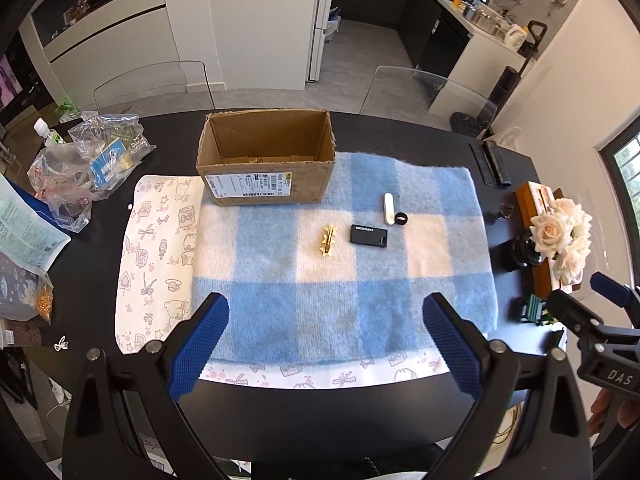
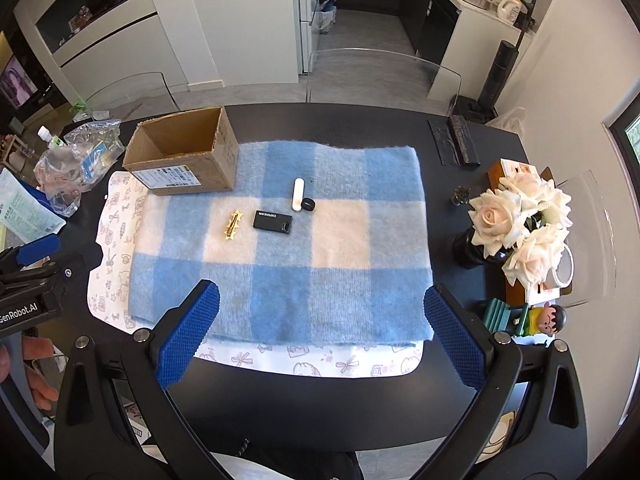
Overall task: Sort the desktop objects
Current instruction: 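Withdraw both grippers from the box back over the blanket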
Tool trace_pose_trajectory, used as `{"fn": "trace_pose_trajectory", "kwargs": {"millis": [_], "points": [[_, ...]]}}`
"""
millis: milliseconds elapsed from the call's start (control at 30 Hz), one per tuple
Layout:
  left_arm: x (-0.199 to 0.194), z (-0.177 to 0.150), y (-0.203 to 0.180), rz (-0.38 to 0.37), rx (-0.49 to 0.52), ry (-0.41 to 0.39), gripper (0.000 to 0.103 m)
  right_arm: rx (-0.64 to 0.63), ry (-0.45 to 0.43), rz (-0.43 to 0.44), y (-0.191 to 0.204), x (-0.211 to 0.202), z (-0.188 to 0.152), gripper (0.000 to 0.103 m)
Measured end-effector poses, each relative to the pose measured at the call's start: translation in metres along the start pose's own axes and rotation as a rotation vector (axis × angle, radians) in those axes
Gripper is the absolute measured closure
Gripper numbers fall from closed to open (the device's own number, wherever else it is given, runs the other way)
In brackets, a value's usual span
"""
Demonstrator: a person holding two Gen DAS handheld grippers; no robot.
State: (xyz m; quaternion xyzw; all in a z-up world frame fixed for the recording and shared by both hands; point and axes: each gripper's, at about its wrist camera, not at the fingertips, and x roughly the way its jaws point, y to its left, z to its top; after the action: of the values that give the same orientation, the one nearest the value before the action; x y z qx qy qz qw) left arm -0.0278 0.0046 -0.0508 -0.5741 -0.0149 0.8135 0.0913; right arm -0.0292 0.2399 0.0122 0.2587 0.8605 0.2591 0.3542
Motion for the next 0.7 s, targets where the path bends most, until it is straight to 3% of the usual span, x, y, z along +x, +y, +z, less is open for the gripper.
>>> {"fn": "trace_pose_trajectory", "kwargs": {"millis": [700], "points": [[-0.026,-0.026,-0.007,0.033,0.005,0.01,0.006,0.028,0.008,-0.001,-0.018,-0.015,-0.018,0.0]]}}
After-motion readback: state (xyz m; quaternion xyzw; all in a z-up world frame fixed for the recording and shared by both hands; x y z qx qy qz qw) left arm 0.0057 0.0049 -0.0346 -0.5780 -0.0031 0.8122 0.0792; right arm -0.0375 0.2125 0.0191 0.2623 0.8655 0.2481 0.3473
